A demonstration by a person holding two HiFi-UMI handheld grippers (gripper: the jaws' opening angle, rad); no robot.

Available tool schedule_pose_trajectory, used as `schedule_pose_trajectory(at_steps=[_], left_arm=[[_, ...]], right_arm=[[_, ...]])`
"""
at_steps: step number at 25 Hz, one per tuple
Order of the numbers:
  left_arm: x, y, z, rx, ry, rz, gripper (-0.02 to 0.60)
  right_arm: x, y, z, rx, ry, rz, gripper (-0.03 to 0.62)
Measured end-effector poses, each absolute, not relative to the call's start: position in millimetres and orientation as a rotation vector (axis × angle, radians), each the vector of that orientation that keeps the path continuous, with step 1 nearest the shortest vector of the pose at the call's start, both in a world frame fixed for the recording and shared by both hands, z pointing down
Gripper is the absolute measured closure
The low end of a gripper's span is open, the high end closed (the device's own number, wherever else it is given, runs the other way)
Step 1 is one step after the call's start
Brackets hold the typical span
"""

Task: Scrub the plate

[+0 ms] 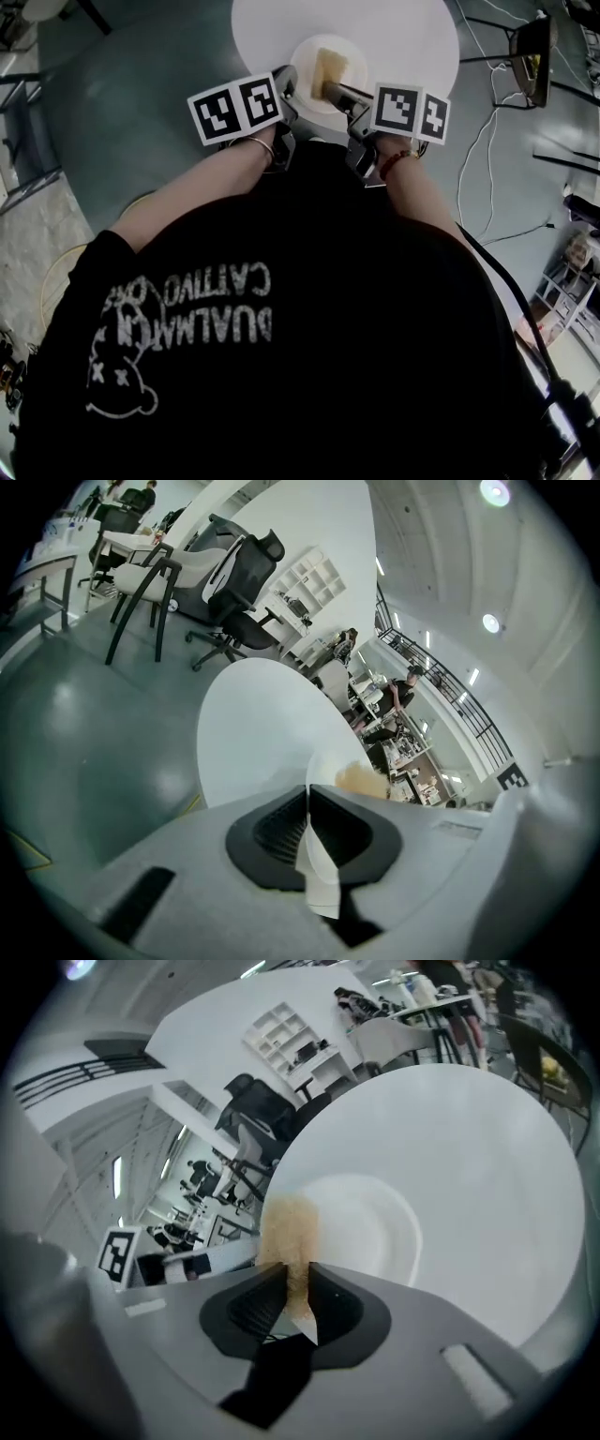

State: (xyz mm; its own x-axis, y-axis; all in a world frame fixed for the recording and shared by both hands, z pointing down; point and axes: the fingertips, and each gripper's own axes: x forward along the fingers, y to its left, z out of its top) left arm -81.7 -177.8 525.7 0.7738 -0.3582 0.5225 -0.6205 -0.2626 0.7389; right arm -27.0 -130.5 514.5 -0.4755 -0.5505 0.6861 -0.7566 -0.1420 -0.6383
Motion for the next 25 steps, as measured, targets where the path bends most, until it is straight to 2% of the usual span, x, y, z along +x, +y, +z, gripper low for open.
schedule_pose_trajectory(at_steps=[8,25], left_arm=[[-81,-180,538,1.889,-0.740,0.342,0.571],[-69,-185,549,1.961,-0.730,0.638,0.561]], right_arm=[[-42,-124,550,1.394,-1.853,1.598,0.514],[21,-103,556,1.377,-1.691,1.578,0.507]])
